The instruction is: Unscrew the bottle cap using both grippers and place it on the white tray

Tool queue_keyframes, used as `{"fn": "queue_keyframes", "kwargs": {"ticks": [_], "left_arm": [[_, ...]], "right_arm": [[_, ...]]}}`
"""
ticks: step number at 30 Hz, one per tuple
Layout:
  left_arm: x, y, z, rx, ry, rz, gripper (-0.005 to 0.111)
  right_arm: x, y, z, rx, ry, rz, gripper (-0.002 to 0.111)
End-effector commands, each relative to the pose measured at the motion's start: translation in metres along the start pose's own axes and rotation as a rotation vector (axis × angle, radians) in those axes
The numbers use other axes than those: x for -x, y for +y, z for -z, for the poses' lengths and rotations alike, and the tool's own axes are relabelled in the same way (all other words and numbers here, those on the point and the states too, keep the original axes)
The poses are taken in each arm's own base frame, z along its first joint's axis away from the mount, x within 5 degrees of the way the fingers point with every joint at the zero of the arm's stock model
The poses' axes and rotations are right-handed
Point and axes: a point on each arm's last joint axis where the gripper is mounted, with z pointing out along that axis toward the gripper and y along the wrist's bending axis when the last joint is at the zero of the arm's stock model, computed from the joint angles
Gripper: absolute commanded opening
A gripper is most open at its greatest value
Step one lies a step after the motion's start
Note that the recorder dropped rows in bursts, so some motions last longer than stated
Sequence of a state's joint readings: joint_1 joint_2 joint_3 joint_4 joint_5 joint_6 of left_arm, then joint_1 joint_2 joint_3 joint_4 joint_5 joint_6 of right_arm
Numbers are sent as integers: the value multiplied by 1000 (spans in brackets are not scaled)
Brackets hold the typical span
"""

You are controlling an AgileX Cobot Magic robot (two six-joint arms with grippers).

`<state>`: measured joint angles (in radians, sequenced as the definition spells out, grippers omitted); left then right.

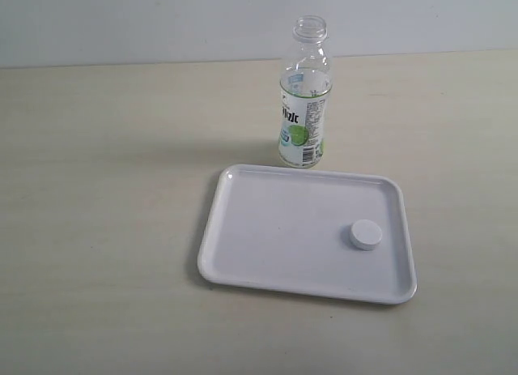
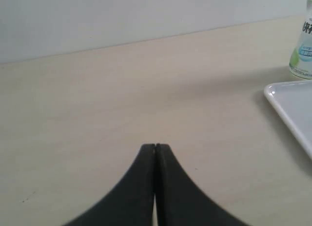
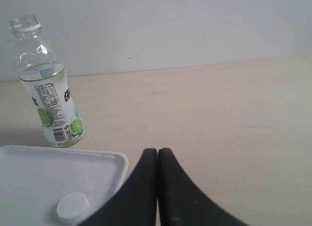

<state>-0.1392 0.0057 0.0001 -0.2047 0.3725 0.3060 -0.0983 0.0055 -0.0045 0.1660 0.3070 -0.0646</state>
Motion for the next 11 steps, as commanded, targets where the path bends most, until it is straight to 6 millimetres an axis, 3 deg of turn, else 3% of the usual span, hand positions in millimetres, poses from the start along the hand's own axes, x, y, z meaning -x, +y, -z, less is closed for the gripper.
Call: {"fn": "queue_keyframes", "kwargs": {"ticks": [1,11], "left_arm": [[0,0,0,1,-7,5,0],[0,0,0,1,-7,5,0]], "right_arm": [[0,-1,0,-8,-16,5,0],[0,-1,0,-7,-17,1,0]]}}
